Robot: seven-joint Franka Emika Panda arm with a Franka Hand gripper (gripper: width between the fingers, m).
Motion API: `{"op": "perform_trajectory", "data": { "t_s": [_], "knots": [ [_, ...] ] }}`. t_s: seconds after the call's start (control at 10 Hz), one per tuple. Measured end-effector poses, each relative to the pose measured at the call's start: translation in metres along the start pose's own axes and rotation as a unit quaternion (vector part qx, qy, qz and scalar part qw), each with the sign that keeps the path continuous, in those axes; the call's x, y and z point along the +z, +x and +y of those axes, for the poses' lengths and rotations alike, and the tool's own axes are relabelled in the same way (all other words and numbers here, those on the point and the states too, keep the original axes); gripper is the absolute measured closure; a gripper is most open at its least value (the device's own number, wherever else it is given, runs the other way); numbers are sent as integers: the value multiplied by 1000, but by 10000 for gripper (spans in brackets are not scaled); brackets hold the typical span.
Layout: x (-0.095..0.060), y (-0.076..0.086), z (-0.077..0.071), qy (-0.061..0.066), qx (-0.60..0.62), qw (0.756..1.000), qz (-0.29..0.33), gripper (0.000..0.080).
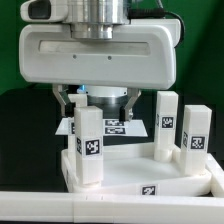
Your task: Assemble desk
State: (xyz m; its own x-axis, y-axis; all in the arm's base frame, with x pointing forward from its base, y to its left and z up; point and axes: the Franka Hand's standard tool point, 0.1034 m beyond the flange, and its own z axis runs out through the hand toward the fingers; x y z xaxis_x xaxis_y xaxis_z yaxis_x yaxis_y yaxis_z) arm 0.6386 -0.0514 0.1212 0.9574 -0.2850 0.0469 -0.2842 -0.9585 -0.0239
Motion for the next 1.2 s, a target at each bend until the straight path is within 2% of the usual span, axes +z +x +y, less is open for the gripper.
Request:
{"op": "perform_trajectory", "data": {
  "t_s": [0.6,0.9,1.1,1.2],
  "knots": [
    [1,0,3,-3,-187,982,0,150],
    [1,1,7,-12,-278,961,-3,150],
    [1,1,7,-12,-273,962,-3,404],
    [1,1,7,-12,-273,962,-3,404]
  ]
}}
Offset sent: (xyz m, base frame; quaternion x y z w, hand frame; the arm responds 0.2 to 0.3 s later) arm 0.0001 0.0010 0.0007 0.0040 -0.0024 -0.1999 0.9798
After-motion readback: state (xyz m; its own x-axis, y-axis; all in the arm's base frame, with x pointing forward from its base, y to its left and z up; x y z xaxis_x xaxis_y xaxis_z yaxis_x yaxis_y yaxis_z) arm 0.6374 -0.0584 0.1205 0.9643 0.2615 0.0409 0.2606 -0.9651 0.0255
